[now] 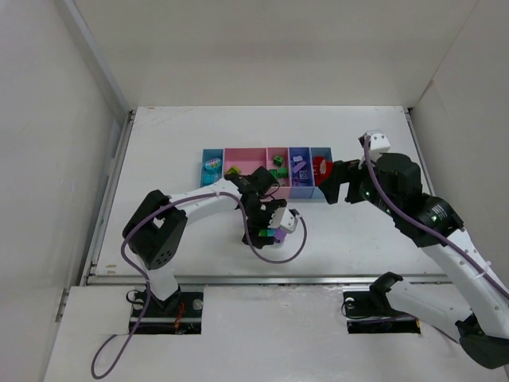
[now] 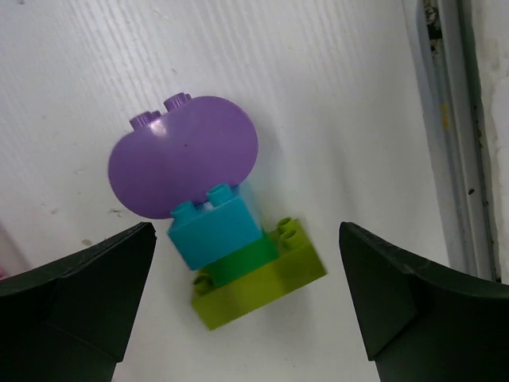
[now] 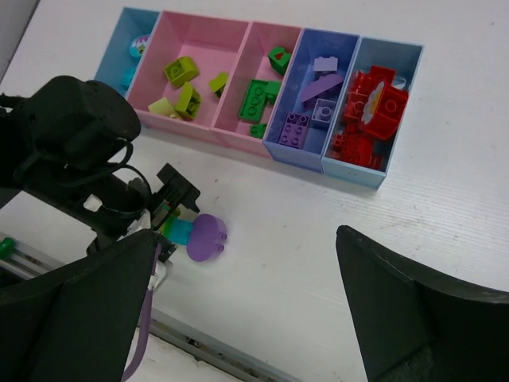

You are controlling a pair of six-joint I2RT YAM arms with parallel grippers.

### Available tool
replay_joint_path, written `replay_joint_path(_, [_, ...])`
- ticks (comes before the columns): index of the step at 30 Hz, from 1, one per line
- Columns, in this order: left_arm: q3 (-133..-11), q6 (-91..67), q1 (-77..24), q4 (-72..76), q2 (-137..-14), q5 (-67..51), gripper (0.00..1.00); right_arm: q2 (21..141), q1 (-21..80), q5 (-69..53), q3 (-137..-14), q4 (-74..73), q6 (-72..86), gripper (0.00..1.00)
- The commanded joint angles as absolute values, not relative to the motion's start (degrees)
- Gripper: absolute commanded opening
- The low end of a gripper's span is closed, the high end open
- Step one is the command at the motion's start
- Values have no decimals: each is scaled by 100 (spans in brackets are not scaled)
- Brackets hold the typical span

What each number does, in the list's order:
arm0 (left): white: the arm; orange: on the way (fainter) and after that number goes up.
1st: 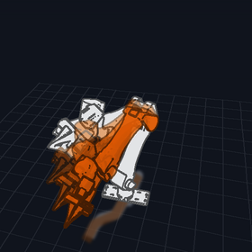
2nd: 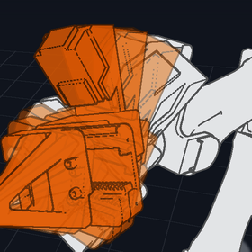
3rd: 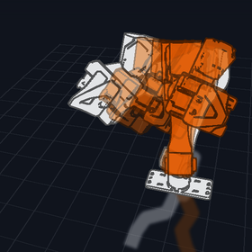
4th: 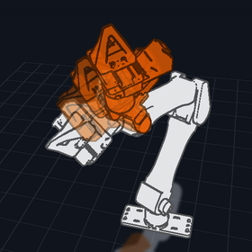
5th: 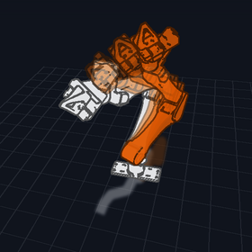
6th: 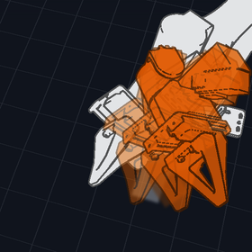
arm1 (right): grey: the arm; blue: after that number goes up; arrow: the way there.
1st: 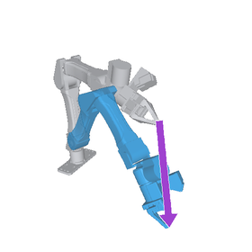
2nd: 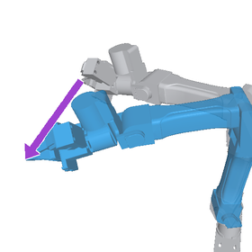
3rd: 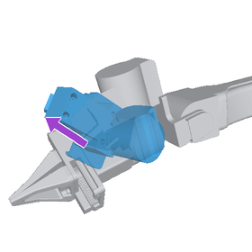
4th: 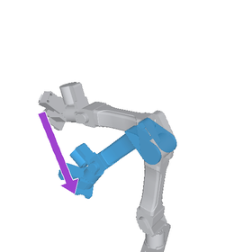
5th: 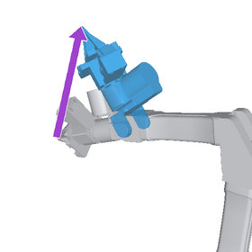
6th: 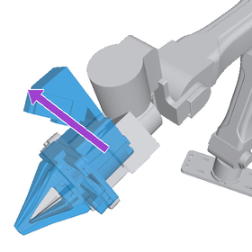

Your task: Sort the legos into containers by color

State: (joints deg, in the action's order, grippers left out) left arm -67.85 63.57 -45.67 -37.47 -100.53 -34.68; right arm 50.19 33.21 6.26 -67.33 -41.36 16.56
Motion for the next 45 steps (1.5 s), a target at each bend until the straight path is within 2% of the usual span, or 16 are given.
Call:
replay_joint_path(1, [-6610,6224,-4632,-3168,-9685,-3298,100,5071,3410,799,-6882,-4061,1784,100])
replay_joint_path(4, [-6311,5540,-4693,-2368,-9686,-3077,100,5123,3410,800,-6882,-4061,1784,100])
replay_joint_path(9, [-6144,5072,-4693,-2092,-9633,-2892,90,5229,3463,800,-6829,-4008,1784,100])
replay_joint_path(12, [-6144,4722,-4693,-2039,-9633,-2892,87,5282,3463,800,-6776,-3955,1784,100])
replay_joint_path(17, [-6144,4307,-4693,-1986,-9685,-2892,74,5405,3463,747,-6776,-3841,1784,100])
replay_joint_path(20, [-5977,4359,-4693,-1986,-9686,-2892,53,5457,3463,695,-6776,-3841,1784,100])
replay_joint_path(21, [-5977,4429,-4693,-1934,-9625,-2892,40,5458,3463,694,-6776,-3841,1784,100])
replay_joint_path(24, [-5906,4482,-4693,-1986,-9571,-2997,21,5458,3463,633,-6776,-3841,1784,100])
replay_joint_path(25, [-5906,4569,-4693,-2065,-9502,-3084,9,5458,3463,563,-6829,-3841,1784,100])
replay_joint_path(27, [-5906,4631,-4693,-2161,-9449,-3138,0,5458,3463,458,-6829,-3841,1784,100])
replay_joint_path(32, [-6125,4501,-4501,-2635,-9037,-3515,0,5580,3463,255,-6882,-4008,1784,100])
replay_joint_path(37, [-6636,3939,-3789,-2918,-8377,-3832,0,6134,3577,203,-7347,-4254,1784,100])
replay_joint_path(40, [-6715,3710,-3561,-2708,-7920,-3718,0,6582,3734,-78,-7751,-4000,1784,100])
replay_joint_path(45, [-6373,3323,-3191,-2233,-7542,-3771,0,7022,4041,-1360,-7875,-2842,2109,100])
